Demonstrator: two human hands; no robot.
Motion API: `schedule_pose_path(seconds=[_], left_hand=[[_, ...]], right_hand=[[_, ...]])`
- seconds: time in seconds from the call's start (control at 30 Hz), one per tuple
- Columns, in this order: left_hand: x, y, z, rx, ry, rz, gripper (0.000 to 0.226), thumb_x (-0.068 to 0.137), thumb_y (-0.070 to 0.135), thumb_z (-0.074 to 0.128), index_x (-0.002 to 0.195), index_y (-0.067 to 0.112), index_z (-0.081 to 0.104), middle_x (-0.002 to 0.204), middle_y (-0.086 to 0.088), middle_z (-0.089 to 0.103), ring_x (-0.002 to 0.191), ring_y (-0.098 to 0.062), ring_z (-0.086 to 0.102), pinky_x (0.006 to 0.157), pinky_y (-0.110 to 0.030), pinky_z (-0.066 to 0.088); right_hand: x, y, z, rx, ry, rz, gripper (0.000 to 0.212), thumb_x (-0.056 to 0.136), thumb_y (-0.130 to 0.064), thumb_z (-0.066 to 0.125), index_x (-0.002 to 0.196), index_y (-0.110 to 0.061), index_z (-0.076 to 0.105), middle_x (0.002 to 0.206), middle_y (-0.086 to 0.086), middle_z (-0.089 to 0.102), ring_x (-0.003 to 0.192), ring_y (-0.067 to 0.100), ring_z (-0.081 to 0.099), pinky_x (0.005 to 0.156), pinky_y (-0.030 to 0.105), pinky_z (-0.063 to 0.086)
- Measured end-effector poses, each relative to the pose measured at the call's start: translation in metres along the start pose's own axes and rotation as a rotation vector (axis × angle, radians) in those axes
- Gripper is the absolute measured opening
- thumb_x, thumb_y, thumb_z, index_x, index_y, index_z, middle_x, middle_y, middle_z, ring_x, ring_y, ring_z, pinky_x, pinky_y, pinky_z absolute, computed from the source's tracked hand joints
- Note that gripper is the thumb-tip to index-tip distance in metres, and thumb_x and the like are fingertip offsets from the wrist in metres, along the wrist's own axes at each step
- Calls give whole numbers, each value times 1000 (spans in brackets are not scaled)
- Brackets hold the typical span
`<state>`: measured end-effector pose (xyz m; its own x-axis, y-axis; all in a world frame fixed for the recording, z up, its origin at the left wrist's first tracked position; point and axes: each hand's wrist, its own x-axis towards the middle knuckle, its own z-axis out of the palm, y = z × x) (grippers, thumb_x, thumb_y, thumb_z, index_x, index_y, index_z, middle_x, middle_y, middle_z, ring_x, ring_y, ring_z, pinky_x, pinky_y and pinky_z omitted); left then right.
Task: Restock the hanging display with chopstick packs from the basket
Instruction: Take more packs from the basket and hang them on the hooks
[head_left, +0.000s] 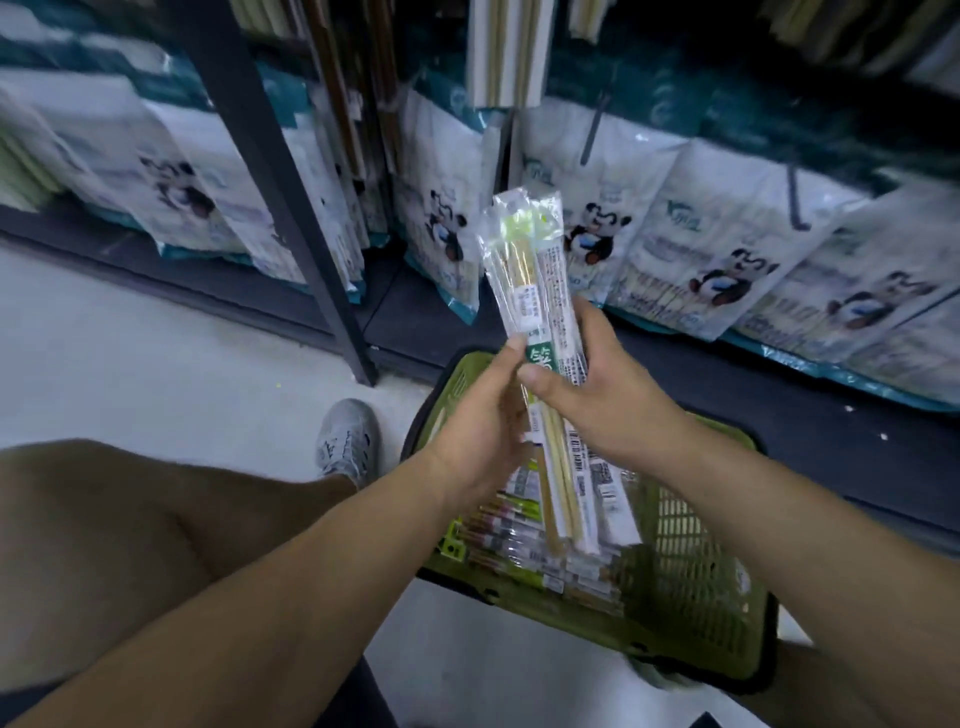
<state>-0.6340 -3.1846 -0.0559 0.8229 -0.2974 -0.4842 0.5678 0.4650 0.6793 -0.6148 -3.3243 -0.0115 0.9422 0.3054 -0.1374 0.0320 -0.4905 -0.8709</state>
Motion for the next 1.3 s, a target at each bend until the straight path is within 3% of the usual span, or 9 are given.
schedule_pose_path(seconds=[0.13, 0.2, 0.33, 0.43, 0.57, 0.7, 0.87, 1.03, 1.3], left_hand=[[-13, 35, 34, -78, 30, 74, 55, 92, 70, 54, 131, 34, 70, 130, -6, 72, 123, -24, 67, 109, -49, 49], [-18, 48, 40, -33, 12, 85, 62, 93, 72, 49, 135, 29, 67, 128, -10, 72, 121, -25, 68, 109, -48, 50], [-28, 71, 46, 20, -59, 50, 69, 94, 72, 48, 130, 17, 70, 126, -17, 72, 120, -30, 68, 110, -47, 48], [-31, 84, 49, 85, -31, 80, 57, 95, 67, 53, 119, 21, 76, 118, -15, 76, 112, -28, 73, 104, -46, 53], [-30, 98, 53, 212, -15, 102, 52, 95, 65, 56, 120, 24, 73, 113, -9, 78, 105, -21, 75, 100, -42, 55], [-33, 115, 62, 400, 8, 280, 65, 89, 75, 52, 136, 30, 58, 124, 20, 66, 100, 17, 60, 96, -18, 39], [-30, 129, 70, 260, -73, 376, 77, 74, 72, 71, 124, 13, 69, 106, -10, 80, 97, -25, 77, 72, -30, 62], [-28, 146, 75, 330, -122, 521, 41, 79, 42, 78, 111, 18, 72, 101, -5, 80, 93, -18, 77, 72, -24, 59], [-22, 172, 77, 335, -165, 522, 49, 73, 23, 90, 116, 18, 66, 102, -8, 80, 94, -24, 77, 74, -30, 61]], right_hand=[[-3, -44, -7, -70, 36, -53, 54, 104, -28, 55, 153, -32, 33, 138, -14, 54, 124, -5, 50, 109, 26, 40], [-2, -57, -10, -298, 82, -75, 49, 104, -42, 42, 151, -33, 34, 141, -5, 50, 132, 14, 41, 108, 38, 34], [-2, -70, -18, -660, 169, -74, 75, 90, -69, 13, 146, -25, 37, 141, 3, 40, 130, 19, 29, 96, 34, 20], [-1, -74, -26, -715, 189, -65, 78, 88, -74, 13, 144, -27, 40, 138, 3, 41, 131, 23, 32, 101, 38, 26], [1, -85, -37, -373, 347, -71, 27, 88, -63, 58, 95, -37, 57, 93, -8, 56, 89, 9, 53, 66, 22, 35], [3, -100, -47, 61, 435, -99, 16, 85, -32, 82, 95, -32, 69, 83, -9, 72, 71, 4, 64, 63, 24, 51], [8, -123, -61, 218, 401, -195, 15, 81, -34, 84, 95, -34, 80, 81, -10, 76, 72, 2, 68, 65, 17, 52], [16, -133, -82, 288, 503, -71, 32, 78, -35, 87, 101, -30, 64, 69, 3, 67, 53, 6, 56, 50, 23, 45], [24, -153, -97, 364, 455, -143, 26, 75, -42, 82, 70, -24, 63, 62, -4, 55, 51, 8, 51, 49, 23, 48]])
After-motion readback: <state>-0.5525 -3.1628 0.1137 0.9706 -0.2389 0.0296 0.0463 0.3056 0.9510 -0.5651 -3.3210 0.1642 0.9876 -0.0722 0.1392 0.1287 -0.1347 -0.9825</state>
